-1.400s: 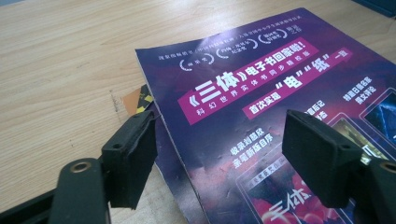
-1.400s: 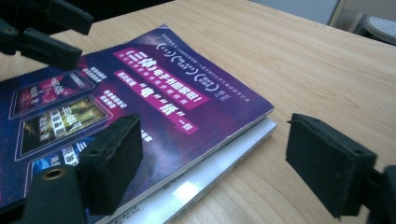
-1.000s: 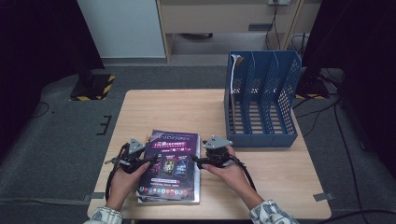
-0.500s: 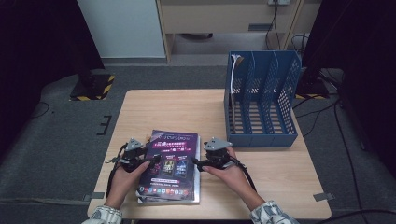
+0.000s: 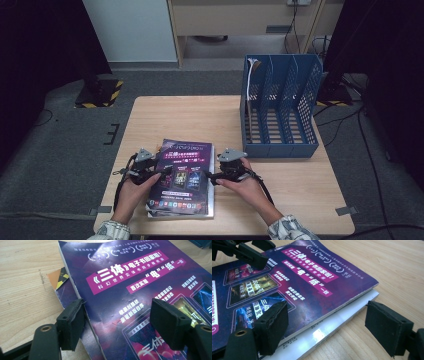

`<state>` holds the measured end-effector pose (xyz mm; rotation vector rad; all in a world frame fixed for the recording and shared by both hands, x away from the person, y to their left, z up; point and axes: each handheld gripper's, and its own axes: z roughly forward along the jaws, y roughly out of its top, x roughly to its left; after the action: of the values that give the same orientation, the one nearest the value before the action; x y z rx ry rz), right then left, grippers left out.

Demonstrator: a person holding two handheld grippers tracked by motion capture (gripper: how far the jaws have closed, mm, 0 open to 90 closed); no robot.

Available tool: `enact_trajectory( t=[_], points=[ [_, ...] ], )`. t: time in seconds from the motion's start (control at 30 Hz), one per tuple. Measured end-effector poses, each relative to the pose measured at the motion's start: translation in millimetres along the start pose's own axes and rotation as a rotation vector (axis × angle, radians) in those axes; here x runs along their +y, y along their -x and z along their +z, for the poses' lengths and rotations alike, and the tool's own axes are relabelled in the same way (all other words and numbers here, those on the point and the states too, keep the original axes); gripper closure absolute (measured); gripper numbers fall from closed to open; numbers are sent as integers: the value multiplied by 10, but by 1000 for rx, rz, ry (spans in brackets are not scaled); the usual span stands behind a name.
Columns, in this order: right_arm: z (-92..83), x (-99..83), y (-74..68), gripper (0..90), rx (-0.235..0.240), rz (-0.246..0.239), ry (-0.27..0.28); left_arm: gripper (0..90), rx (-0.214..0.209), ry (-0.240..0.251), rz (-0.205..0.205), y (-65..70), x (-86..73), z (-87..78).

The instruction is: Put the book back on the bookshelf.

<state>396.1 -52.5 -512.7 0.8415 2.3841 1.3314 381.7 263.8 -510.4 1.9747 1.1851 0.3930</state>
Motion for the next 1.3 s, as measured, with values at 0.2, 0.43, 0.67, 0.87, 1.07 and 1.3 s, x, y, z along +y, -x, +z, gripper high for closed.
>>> enact_trajectory(
  t=[0.2, 0.43, 0.67, 0.87, 1.07, 1.3],
  points=[
    [48, -40, 34, 175, 41, 53, -17, 286, 2, -5, 12, 14, 10, -3],
    [81, -75, 61, 143, 51, 80, -52, 296, -2, -21, 57, 150, 46, 37],
    [114, -100, 92, 118, 83, 122, -53, 292, -1, -17, 71, 160, 40, 35],
    [172, -100, 104, 77, 103, 146, -56, 282, -4, -12, 75, 205, 43, 64],
    [185, -123, 130, 65, 118, 180, -58, 281, -6, -7, 69, 203, 37, 66],
    [213, -148, 147, 55, 140, 233, -55, 276, -1, -11, 68, 214, 44, 69]
  ],
)
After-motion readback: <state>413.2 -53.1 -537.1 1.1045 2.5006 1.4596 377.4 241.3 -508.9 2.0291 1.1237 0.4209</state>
